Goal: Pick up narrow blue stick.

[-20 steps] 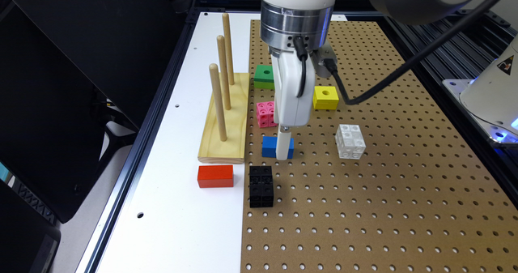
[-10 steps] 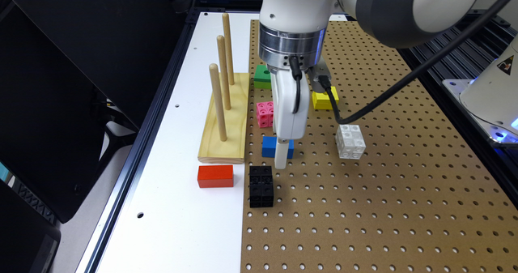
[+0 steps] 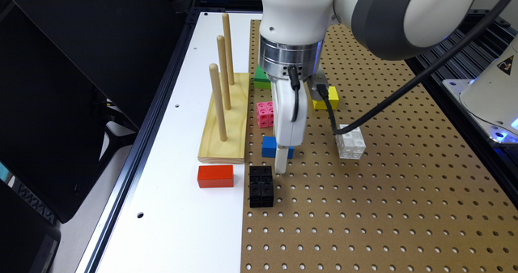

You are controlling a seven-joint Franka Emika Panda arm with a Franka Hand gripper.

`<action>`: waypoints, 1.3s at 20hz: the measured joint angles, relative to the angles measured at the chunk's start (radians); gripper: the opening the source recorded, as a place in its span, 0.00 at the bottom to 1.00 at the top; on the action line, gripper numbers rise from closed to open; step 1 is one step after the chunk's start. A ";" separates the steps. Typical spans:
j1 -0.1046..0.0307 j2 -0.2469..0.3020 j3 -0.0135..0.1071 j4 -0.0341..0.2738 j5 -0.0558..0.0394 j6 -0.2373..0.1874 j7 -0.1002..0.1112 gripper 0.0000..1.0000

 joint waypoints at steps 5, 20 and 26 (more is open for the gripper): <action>-0.001 0.000 -0.003 0.004 -0.0019 0.000 0.000 1.00; -0.001 0.024 -0.010 0.022 -0.0126 0.006 0.000 0.00; -0.001 0.022 -0.011 0.021 -0.0126 0.005 0.000 0.00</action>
